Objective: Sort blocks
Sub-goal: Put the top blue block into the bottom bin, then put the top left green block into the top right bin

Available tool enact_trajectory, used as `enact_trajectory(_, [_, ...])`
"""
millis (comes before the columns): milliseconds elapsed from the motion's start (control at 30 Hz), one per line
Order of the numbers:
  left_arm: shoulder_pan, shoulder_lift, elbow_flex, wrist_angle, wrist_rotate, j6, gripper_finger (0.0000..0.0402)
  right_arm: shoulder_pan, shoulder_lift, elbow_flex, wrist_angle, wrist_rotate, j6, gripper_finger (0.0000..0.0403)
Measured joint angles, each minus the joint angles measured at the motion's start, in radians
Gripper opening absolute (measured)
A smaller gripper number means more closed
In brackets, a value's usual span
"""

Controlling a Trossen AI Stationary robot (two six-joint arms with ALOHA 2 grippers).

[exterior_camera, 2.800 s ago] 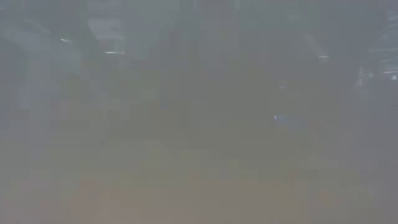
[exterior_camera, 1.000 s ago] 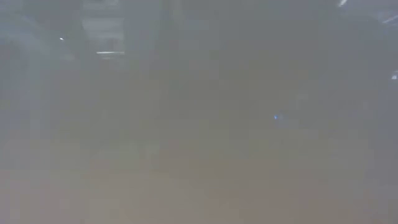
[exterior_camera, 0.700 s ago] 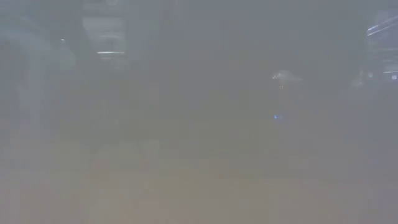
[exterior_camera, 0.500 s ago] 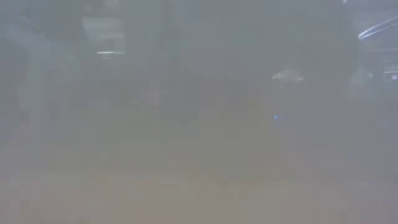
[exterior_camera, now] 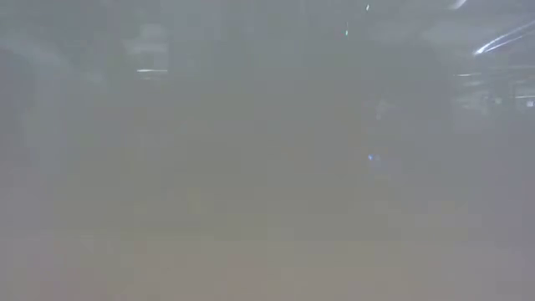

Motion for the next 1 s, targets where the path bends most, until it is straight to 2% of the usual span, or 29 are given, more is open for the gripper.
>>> enact_trajectory(167, [0.001, 0.061, 0.0, -0.029, -0.025, -0.025, 0.0208, 0.032, 0.105, -0.001, 0.003, -0.003, 0.115, 0.0092])
enact_trajectory(400, [0.004, 0.096, 0.0, -0.126, -0.026, -0.068, 0.0217, 0.03, 0.15, -0.001, 0.027, 0.0, 0.13, 0.0171])
enact_trajectory(500, [0.041, 0.11, 0.01, -0.194, -0.008, -0.084, 0.0221, 0.025, 0.126, -0.001, 0.034, 0.011, 0.083, 0.0206])
enact_trajectory(667, [0.157, 0.18, 0.074, -0.356, 0.059, -0.047, 0.0222, 0.007, 0.027, -0.001, 0.014, 0.121, -0.03, 0.0243])
enact_trajectory(833, [0.26, 0.302, 0.141, -0.499, 0.087, 0.091, 0.0222, -0.018, -0.059, -0.001, -0.056, 0.168, -0.096, 0.0248])
enact_trajectory(1000, [0.329, 0.419, 0.156, -0.56, 0.093, 0.234, 0.0222, -0.032, -0.103, -0.012, -0.108, 0.182, -0.125, 0.0245])
